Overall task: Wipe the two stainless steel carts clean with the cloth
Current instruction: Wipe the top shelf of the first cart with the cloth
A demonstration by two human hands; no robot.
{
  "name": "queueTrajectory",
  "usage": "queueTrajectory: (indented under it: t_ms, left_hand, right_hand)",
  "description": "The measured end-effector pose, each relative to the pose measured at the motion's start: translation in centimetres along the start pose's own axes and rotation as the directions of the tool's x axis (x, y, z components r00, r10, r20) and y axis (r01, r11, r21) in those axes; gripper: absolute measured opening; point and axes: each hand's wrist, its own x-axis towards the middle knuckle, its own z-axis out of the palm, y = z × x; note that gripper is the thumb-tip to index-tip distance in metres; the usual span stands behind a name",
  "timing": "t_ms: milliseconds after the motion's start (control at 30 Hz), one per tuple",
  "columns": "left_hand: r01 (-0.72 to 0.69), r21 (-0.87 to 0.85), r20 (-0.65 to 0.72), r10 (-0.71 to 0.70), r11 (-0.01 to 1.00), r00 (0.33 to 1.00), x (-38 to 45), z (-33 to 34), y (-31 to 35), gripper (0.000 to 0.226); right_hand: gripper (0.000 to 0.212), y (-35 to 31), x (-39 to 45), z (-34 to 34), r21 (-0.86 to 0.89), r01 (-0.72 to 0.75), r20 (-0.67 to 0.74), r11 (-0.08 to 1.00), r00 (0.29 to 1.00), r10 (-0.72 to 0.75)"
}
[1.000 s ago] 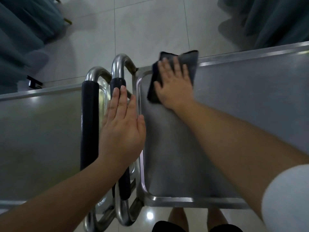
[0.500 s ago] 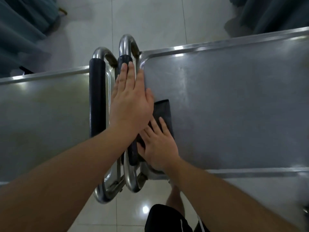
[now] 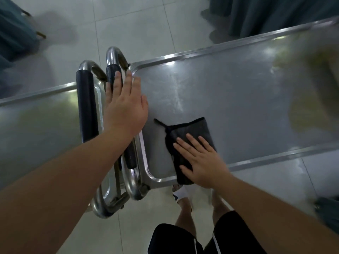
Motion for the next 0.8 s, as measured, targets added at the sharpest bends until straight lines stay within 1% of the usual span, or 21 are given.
queueTrajectory:
  t_ms: [67,133,233,300,367,400,467,567,633,700,800]
  left_hand:
    - [-0.054,0.044,-0.001,0.054,0.998,0.999,-0.2,-0.2,0.2,0.060]
    - [-0.123,0.070,-0.010,0.124,0.990,0.992,-0.2,-0.3,0.4,0.058]
    - [-0.269,0.130,0.016,0.269,0.954,0.963,-0.1,-0.5,0.6,0.057]
    - [-0.389,0.218,0.111,0.373,0.895,0.921,0.1,-0.4,0.8,0.060]
    - [-0.450,0.287,0.220,0.399,0.845,0.890,0.4,-0.1,1.6,0.061]
    - [-0.436,0.292,0.255,0.370,0.851,0.893,0.7,0.1,2.5,0.060]
    - [-0.334,0.244,0.291,0.260,0.910,0.921,1.0,0.7,4.9,0.064]
    - [-0.175,0.114,0.300,0.134,0.978,0.944,1.1,1.9,9.6,0.066]
    - [-0.125,0.033,0.306,0.109,0.992,0.946,0.7,2.8,12.7,0.064]
    - [-0.105,-0.035,0.295,0.110,0.994,0.949,0.4,3.6,15.8,0.062]
    - [-0.041,-0.136,0.286,0.079,0.990,0.955,0.4,4.8,20.2,0.058]
  right_hand:
    - [0.071,2.8,-1.3,-0.5,-0.012,-0.033,-0.002,0.999,0.999,0.033]
    - [0.071,5.7,-2.7,-1.0,-0.027,-0.103,-0.002,0.994,0.995,0.103]
    - [0.067,8.6,-3.9,-2.1,-0.028,-0.202,0.021,0.979,0.979,0.202]
    - [0.062,8.7,-3.6,-2.6,0.034,-0.271,0.011,0.962,0.963,0.271]
    - [0.065,7.6,-2.7,-2.6,0.082,-0.346,-0.023,0.934,0.937,0.349]
    - [0.068,7.0,-2.3,-2.3,0.089,-0.377,-0.030,0.922,0.924,0.381]
    - [0.072,6.5,-2.0,-1.7,0.092,-0.401,-0.041,0.911,0.913,0.406]
    - [0.073,7.7,-2.6,-1.1,0.098,-0.348,-0.057,0.932,0.933,0.354]
    - [0.073,9.4,-3.6,-1.0,0.087,-0.270,-0.057,0.959,0.960,0.275]
    - [0.073,11.7,-4.9,-0.9,0.074,-0.220,-0.067,0.973,0.972,0.225]
    - [0.072,15.6,-6.6,-1.4,0.073,-0.222,-0.088,0.972,0.970,0.228]
